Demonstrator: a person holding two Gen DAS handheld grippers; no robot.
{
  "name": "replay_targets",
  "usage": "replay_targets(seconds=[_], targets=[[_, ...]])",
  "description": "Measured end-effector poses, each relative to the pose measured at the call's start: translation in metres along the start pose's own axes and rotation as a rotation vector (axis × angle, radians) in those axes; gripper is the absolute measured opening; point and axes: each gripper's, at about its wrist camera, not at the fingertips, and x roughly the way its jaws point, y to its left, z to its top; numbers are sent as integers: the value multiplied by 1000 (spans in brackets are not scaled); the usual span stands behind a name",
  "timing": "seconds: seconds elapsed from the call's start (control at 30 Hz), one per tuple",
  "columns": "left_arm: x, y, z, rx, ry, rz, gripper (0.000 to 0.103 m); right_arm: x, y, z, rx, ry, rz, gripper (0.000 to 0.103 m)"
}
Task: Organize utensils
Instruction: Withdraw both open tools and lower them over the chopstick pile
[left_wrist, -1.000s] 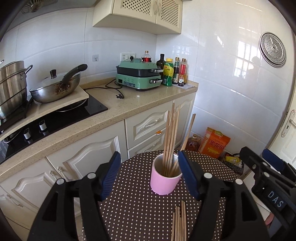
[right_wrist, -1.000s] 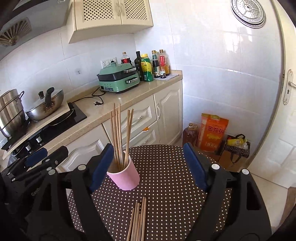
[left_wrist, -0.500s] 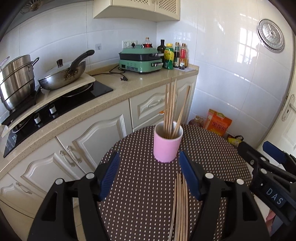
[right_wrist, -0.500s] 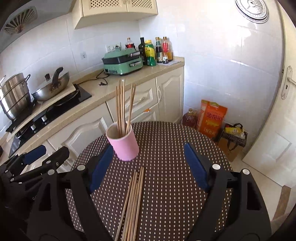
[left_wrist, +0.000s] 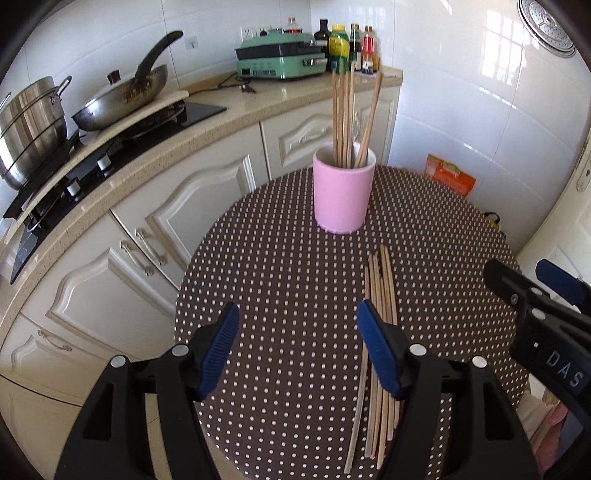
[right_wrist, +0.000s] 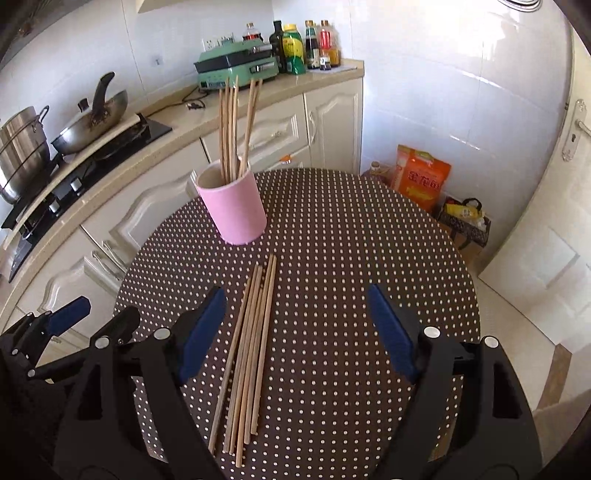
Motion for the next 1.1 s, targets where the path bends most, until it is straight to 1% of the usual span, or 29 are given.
replay_targets(seconds=[0.2, 0.27, 0.5, 0.67, 0.87, 0.97, 1.1], targets=[[22, 3, -14, 5, 75, -1, 66, 29, -1, -19, -6, 95, -27, 78], [31, 5, -19, 2, 103, -6, 66, 43, -2, -25, -1, 140, -33, 78], [56, 2, -34, 38, 152, 0, 66, 86, -2, -42, 0, 263, -53, 78], [75, 6, -36, 56, 188, -3, 66, 114, 1, -50, 5, 326, -67, 78], [91, 14, -30, 48, 207, -6, 66, 138, 4, -50, -3, 364, -98, 78], [99, 14, -25, 49, 216, -12, 66, 145, 10, -45, -28, 352, -110, 78], [111, 15, -20, 54, 229, -22, 66, 155, 13, -36, -18, 355, -114, 78]])
